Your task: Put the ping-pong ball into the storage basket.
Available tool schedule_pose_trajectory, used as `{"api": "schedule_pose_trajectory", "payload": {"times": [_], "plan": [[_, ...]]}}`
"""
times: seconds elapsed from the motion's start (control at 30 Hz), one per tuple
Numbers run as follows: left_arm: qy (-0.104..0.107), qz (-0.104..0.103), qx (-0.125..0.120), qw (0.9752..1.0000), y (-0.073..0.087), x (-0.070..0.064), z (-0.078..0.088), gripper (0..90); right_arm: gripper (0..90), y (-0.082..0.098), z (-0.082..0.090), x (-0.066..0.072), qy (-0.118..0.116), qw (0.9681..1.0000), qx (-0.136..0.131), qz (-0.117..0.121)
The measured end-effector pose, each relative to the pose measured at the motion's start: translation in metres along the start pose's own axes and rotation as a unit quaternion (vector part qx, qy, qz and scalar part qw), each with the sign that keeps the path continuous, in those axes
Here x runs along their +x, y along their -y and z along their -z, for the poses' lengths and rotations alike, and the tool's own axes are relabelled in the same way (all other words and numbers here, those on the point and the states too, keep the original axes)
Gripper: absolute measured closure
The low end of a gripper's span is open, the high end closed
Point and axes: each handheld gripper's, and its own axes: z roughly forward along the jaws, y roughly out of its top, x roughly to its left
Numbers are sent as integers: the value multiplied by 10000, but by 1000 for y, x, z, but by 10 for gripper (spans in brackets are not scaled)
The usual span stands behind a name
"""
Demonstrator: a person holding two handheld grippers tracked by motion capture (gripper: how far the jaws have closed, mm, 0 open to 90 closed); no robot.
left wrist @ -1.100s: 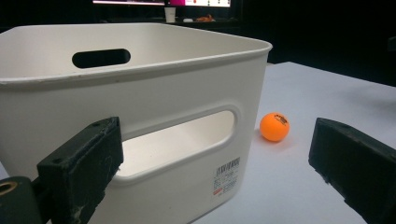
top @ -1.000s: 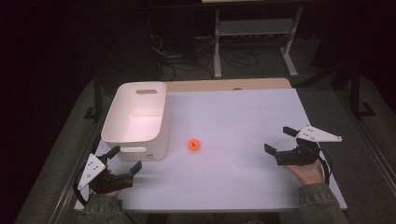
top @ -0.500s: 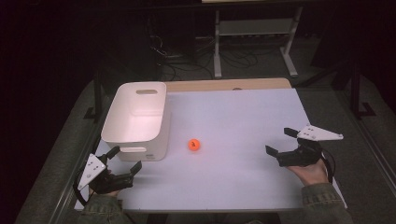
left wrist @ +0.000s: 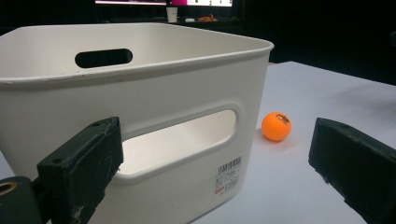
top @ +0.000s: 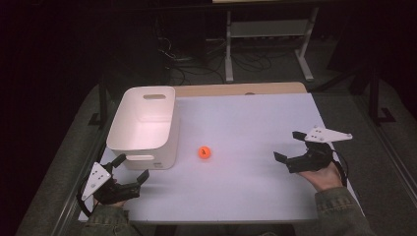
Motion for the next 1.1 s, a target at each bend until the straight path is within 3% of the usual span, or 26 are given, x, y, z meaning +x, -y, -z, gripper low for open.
{"api": "schedule_pose_trajectory", "payload": {"times": [1.1], "plan": [[30,-6,2,10000,0,0,0,25,0,-43,-19,4,-452,9971,435,428]]}}
